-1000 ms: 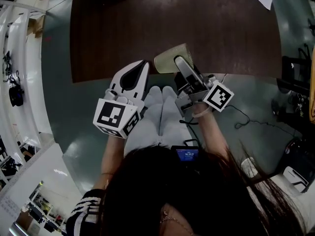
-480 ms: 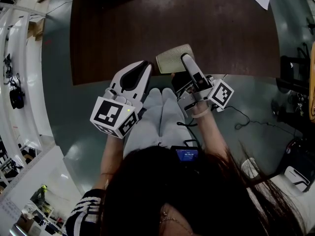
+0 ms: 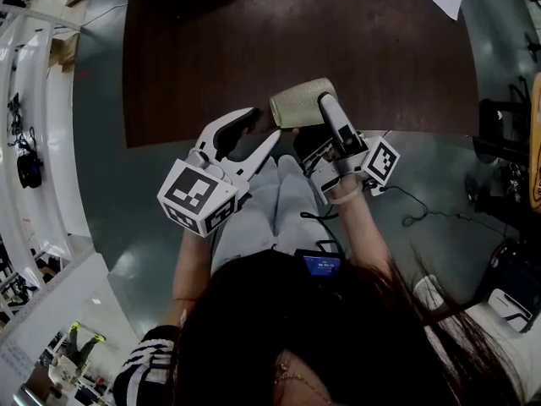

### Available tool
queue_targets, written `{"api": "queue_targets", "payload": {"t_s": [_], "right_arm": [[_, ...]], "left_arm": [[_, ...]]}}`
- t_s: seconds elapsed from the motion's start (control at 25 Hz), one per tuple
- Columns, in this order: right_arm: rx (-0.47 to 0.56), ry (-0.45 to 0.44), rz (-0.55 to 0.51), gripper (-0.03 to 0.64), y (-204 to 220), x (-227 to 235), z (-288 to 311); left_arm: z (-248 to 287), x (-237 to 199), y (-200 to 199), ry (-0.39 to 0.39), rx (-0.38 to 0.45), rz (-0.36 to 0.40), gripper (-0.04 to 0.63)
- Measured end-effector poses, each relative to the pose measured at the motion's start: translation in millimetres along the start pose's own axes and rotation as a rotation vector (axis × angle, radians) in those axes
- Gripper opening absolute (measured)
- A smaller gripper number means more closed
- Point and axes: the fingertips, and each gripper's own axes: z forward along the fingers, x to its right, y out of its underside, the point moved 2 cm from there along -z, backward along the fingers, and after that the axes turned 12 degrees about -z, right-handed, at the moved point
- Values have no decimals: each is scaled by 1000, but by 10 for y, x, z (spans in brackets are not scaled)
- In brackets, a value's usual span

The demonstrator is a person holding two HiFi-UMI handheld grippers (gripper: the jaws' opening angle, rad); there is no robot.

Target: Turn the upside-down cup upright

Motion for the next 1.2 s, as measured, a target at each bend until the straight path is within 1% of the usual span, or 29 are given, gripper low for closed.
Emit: {"api": "queue_targets", "payload": {"t_s": [0.24, 0.4, 0.52, 0.72, 0.84, 0.96, 1.12, 1.2], "right_arm": [[-25, -33, 22, 379, 73, -88, 35], [-45, -69, 45, 378, 116, -166, 40], [-57, -91, 63, 379, 149, -213, 41], [-66, -111, 99, 379, 193, -234, 17], [-69, -117, 107, 379, 219, -249, 14], [-70, -123, 119, 379, 236, -255, 18], [-71, -130, 133, 379, 279, -256, 11], [-69, -134, 144, 379, 296, -248, 5]], "left_arm": [[43, 70, 37, 37, -60, 33, 295], [55, 109, 35, 59, -71, 42, 334], [54, 132, 12, 76, -71, 35, 347], [84, 170, -15, 91, -75, 38, 347], [123, 196, -12, 92, -92, 34, 347], [161, 232, 16, 96, -114, 45, 347], [173, 245, 11, 90, -96, 41, 347], [181, 240, 15, 83, -94, 51, 347]]}}
